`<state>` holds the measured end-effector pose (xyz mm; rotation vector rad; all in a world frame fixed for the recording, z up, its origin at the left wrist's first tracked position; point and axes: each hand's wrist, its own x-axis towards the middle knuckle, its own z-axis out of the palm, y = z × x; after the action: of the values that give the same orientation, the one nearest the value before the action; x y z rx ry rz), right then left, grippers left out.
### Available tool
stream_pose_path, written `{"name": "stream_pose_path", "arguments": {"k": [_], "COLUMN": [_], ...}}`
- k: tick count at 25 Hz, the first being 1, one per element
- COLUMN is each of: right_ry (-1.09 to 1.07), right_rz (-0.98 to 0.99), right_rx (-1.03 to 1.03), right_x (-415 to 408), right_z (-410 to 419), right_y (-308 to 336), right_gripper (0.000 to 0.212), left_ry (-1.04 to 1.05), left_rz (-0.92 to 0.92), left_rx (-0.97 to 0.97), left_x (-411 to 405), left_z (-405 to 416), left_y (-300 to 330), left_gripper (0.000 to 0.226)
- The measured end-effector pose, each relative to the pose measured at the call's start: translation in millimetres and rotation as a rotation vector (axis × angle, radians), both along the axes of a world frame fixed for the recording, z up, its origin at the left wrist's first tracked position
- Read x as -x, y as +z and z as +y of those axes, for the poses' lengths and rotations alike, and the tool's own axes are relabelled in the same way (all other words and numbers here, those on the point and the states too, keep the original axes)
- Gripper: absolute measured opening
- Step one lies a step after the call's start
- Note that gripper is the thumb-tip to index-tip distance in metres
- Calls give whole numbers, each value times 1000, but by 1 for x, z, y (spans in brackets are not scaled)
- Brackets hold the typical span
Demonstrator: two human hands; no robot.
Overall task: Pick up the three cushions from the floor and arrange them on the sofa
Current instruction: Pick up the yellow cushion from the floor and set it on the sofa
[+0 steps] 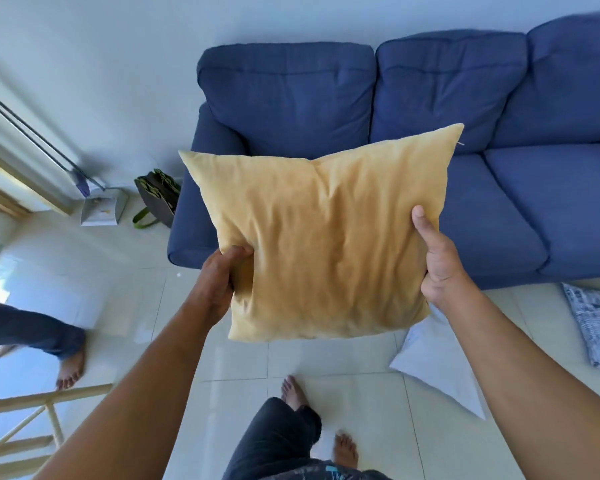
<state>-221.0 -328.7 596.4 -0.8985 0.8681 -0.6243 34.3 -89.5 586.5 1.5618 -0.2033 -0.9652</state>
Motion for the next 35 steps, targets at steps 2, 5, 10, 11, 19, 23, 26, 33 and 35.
{"name": "stream_pose_path", "arguments": {"k": [2,5,10,11,19,23,26,33,35], "right_ry": [9,7,0,-8,-25,-7,56,180,199], "right_rz": [-14,3,57,72,92,112,139,257,270], "right_rx": [9,16,-11,-17,-22,-32,-57,-113,-113], "right_x": [-14,-42,-108,-120,-208,-240,-267,-325,-344], "right_z": [-16,-45,-104,-114,-189,-234,-275,-345,-363], "right_y": [2,-3,-13,-14,-23,-36,-47,-90,-103], "right_gripper": [89,94,103,103,106,103,94,86,84], "left_ry": [1,6,17,13,-58,-94,-47,49,78], "left_rz": [-4,4,52,53,66,59,73,105,132], "left_rx": [4,4,13,6,-12,-66,-140,-242,-246], "left_x": [-16,-47,-119,-130,-229,-268,-288,-326,-338], "left_z": [-14,-42,-103,-114,-202,-245,-279,-352,-369], "left_y": [-5,-13,-27,-27,-22,-29,-35,-70,-84], "left_gripper": [60,62,62,62,68,66,60,65,66]}}
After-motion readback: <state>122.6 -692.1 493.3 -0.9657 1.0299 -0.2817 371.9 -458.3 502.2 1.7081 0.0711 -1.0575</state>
